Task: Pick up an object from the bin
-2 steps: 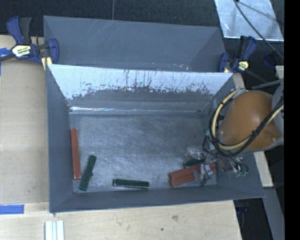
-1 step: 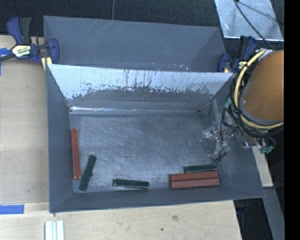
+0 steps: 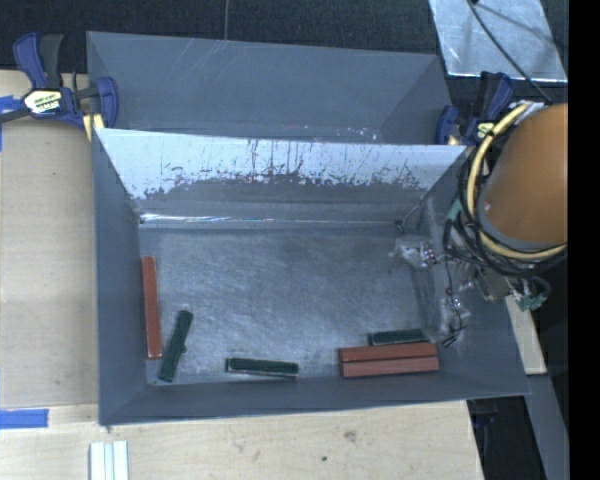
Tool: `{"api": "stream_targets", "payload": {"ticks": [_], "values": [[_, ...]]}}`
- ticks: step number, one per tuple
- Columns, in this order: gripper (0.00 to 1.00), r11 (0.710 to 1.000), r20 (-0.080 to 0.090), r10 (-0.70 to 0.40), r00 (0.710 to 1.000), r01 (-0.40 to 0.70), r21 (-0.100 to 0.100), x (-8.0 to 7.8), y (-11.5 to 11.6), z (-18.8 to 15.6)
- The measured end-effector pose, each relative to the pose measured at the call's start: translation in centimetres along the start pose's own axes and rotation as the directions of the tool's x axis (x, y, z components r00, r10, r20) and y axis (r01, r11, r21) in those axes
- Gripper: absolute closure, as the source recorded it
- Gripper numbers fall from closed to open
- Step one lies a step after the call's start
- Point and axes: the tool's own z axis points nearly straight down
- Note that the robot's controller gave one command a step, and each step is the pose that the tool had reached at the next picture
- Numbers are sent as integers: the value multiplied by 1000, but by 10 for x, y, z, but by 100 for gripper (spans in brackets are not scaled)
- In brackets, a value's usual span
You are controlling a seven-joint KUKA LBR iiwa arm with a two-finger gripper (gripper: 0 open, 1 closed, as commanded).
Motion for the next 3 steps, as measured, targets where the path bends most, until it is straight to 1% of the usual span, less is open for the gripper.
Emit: {"api": "stream_targets", "payload": {"ticks": [1,2,3], "values": [[0,996,11,-88,996,88,4,2,2,150],[100,996,6,-86,996,86,3,3,2,147],[100,997,9,-83,996,83,5,-21,0,14]]}}
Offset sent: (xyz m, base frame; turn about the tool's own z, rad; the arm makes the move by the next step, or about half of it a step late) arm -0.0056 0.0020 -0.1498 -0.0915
